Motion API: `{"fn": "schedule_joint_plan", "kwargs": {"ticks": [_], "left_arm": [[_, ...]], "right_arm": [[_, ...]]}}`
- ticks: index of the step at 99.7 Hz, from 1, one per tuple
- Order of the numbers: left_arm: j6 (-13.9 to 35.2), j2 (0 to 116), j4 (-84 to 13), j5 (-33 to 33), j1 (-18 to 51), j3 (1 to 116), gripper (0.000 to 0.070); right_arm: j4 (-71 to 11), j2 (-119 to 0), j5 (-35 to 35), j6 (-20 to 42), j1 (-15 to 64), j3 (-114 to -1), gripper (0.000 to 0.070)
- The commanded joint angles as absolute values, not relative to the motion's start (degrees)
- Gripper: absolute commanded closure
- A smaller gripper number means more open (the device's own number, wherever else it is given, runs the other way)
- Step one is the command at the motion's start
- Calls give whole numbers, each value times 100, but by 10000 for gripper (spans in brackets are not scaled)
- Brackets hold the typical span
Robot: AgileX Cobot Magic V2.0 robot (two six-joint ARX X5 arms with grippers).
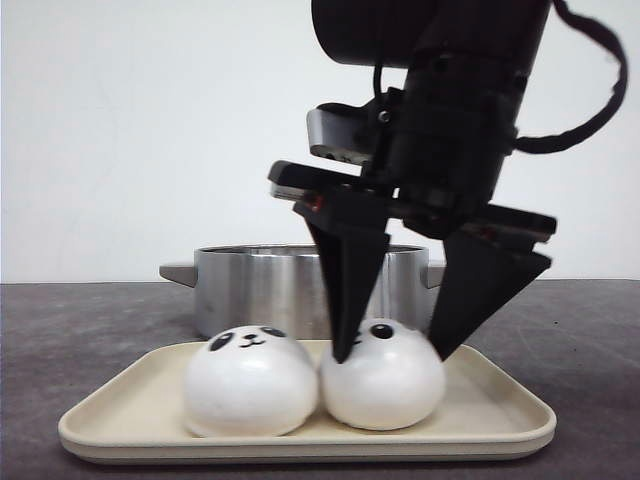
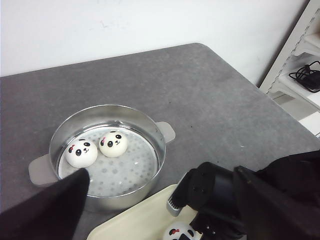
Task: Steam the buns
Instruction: 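Lower the right gripper onto the front bun nearest it and grasp, then carry the bun into the pot, open right gripper, withdraw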
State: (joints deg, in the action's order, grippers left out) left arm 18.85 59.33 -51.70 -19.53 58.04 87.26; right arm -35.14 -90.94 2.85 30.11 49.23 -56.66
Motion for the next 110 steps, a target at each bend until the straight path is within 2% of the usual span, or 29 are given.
{"fn": "schedule_joint_plan", "kwargs": {"ticks": [1,3,10,18,38,51,65,76,94,110], "left_arm": [[1887,6005,-5142,-1975,5870,8851,154],[1890,6016,-5142,-1975,5870,8851,154],[1887,6031,-5142,-1975,5870,8851,154],[1885,6045,-5142,-1975,5870,8851,154],[1863,6047,-5146,-1975,5870,8851,154],[1831,6047,-5153,-1975,5870,8851,154],[1811,6047,-5140,-1975,5867,8851,154],[1741,6047,-5094,-1975,5867,8851,154],[1712,6047,-4960,-1975,5867,8851,154],[1697,6047,-4840,-2008,5867,8851,154]], "right_arm": [[-3522,-9325,362,3068,4954,-5730,352],[-3557,-9360,388,3068,4945,-5730,416],[-3634,-9439,408,3055,4941,-5730,569],[-3693,-9522,414,2980,4941,-5730,699],[-3715,-9579,187,2759,4952,-5743,699],[-3946,-9030,150,2665,4952,-5920,699],[-4215,-8149,84,2591,5024,-6545,699],[-4206,-7758,-311,2274,5002,-7293,699],[-4235,-8023,-517,1352,4547,-8628,699],[-4241,-8814,-331,972,4003,-9233,699]]}}
